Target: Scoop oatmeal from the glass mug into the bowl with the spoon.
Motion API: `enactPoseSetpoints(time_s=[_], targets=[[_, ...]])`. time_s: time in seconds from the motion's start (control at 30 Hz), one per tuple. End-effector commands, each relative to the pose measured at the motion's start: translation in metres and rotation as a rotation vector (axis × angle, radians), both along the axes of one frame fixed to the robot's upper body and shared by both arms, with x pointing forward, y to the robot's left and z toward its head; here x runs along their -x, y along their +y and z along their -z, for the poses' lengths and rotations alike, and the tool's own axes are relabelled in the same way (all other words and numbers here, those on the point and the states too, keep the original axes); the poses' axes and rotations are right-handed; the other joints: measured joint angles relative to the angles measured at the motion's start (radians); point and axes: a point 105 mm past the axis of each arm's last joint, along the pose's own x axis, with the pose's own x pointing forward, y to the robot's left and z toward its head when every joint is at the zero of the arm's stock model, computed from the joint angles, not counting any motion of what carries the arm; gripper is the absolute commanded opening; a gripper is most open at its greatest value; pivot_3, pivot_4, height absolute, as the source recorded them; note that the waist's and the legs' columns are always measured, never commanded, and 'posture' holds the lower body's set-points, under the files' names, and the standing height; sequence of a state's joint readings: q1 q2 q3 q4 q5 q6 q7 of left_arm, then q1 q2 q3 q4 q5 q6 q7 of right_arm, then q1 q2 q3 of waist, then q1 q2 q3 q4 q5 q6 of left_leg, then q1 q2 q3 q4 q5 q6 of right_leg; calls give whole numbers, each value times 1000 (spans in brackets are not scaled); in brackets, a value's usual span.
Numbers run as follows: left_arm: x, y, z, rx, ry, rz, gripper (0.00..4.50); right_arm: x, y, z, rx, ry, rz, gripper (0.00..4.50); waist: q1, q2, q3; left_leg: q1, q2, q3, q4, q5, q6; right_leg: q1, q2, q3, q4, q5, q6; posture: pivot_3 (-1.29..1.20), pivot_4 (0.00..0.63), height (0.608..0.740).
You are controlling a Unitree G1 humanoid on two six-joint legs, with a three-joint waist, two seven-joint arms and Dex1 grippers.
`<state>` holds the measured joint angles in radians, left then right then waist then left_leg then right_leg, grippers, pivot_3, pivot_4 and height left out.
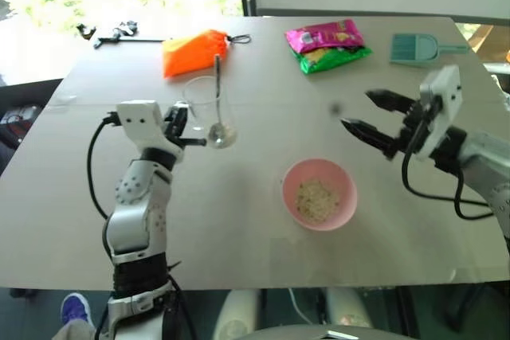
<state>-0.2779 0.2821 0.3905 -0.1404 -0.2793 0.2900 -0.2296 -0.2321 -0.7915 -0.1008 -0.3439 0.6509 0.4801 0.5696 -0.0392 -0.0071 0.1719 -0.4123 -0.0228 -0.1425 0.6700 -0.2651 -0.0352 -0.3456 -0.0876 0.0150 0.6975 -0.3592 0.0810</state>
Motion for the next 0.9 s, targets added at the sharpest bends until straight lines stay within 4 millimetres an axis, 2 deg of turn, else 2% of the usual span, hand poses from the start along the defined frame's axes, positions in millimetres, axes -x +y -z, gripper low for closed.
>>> enactPoseSetpoints(time_s=[0.03, 0.13, 0.3, 0.33, 0.4, 0.47, 0.5, 0.53, 0.67, 0.77, 0.9], targets=[[0, 13, -6, 5, -61, -50, 0, -4, -26, 9, 57, -91, 118, 4385, 0, 0, 0, 0, 0, 0, 0, 0, 0, 0, 0, 0, 0, 0, 0, 0, 150, 740], [-6, 13, -3, 16, -66, -60, 0, -5, -35, 28, 45, -72, 165, 4385, -1, 0, 0, 0, 0, -1, 1, 0, 0, 0, 0, 0, 1, 0, 0, 0, 150, 740], [-14, 8, 3, -1, -73, -43, 0, -2, -36, 54, 55, -50, 177, 4385, -2, 0, 0, 0, 0, -1, 0, 0, 0, 0, 0, 0, 0, 0, 0, 0, 150, 740], [-14, 9, 5, -3, -73, -43, 577, 1, -33, 59, 63, -43, 165, 4500, -3, 0, 0, 0, 0, 0, 0, 0, 0, 0, 0, 0, 0, 0, 0, 0, 150, 740], [-13, 10, 6, -12, -77, -37, 1064, 5, -30, 66, 60, -29, 143, 4500, -4, 0, 0, 0, 0, 0, 0, 0, 0, 0, 0, 0, 0, 0, 0, 0, 150, 740], [-10, 10, 6, -20, -79, -20, 1918, 6, -29, 68, 49, -22, 141, 4500, -4, 0, 0, 1, 0, 0, 0, 0, 0, 0, 0, 0, 0, 0, 0, 0, 150, 740], [-9, 10, 6, -23, -81, -14, 2253, 7, -29, 69, 43, -22, 138, 4500, -4, 0, 0, 1, 0, 0, 0, 0, 0, 1, 0, 0, 0, 0, 0, 0, 150, 740], [-7, 11, 5, -25, -80, -15, 2826, 7, -30, 68, 39, -24, 143, 4500, -4, 1, 0, 2, 0, 0, 0, 0, 0, 1, 0, 1, 0, 0, 0, 0, 150, 740], [5, 10, 2, -11, -81, 10, 4472, 8, -32, 61, -9, -64, 126, 4500, -2, 1, 0, 4, 0, 0, -1, 0, 0, 4, 0, 1, -1, 0, 0, 0, 150, 740], [21, 9, 1, -31, -51, 34, 4472, 13, -36, 57, 4, -102, 116, 4500, -2, 0, 0, 5, 0, 0, -1, 0, 0, 4, 0, 1, -1, 0, 0, 0, 150, 740], [43, 12, 12, -59, 35, 54, 4472, 21, -43, 57, 18, -112, 98, 4500, -2, 1, 0, 7, 1, 1, -3, 0, 0, 5, 0, 2, -1, 0, 0, 0, 150, 740]])
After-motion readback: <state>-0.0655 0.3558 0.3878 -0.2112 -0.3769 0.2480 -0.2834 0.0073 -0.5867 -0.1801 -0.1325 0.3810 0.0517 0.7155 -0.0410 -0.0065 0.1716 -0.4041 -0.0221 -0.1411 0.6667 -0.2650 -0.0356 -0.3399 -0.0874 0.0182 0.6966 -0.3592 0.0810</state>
